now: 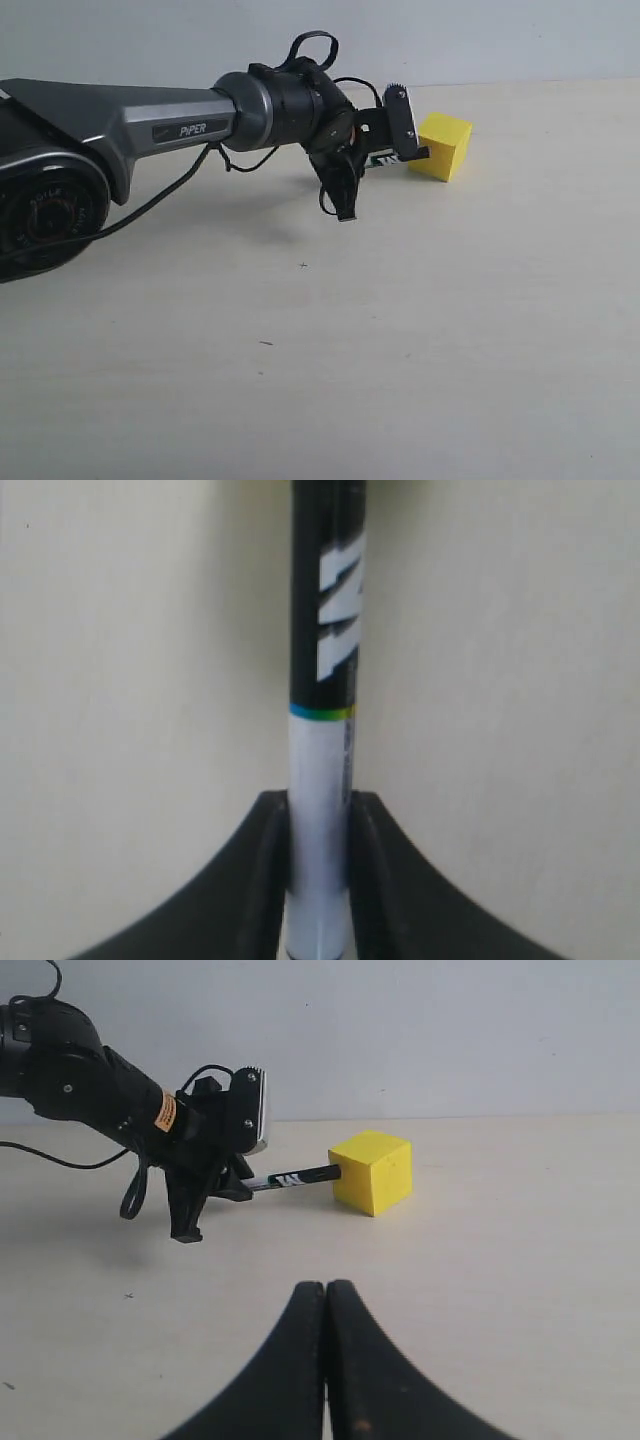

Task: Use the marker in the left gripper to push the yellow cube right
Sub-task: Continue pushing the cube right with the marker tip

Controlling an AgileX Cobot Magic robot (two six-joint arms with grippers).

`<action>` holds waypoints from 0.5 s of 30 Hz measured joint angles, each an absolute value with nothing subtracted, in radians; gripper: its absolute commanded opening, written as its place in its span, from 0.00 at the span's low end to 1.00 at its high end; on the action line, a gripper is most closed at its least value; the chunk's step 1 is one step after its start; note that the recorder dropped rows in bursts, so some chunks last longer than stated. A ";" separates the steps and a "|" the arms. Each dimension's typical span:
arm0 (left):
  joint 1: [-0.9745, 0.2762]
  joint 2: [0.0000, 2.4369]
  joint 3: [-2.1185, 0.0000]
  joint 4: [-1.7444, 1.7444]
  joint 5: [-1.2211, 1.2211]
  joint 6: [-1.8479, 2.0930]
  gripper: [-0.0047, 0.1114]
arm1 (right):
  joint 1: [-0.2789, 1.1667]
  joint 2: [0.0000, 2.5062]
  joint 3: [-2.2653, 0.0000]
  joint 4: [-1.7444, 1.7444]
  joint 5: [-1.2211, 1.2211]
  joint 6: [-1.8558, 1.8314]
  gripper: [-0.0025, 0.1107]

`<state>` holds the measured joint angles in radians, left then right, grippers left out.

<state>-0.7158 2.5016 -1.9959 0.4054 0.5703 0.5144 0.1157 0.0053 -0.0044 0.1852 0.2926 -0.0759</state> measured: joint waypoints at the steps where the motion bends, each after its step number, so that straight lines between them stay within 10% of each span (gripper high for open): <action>1: -0.708 2.502 -1.998 0.407 0.590 0.511 0.04 | 0.116 0.005 -0.004 0.185 0.293 -0.076 0.02; 15: -0.637 2.502 -1.999 0.419 0.616 0.481 0.04 | 0.116 0.005 -0.004 0.185 0.293 -0.076 0.02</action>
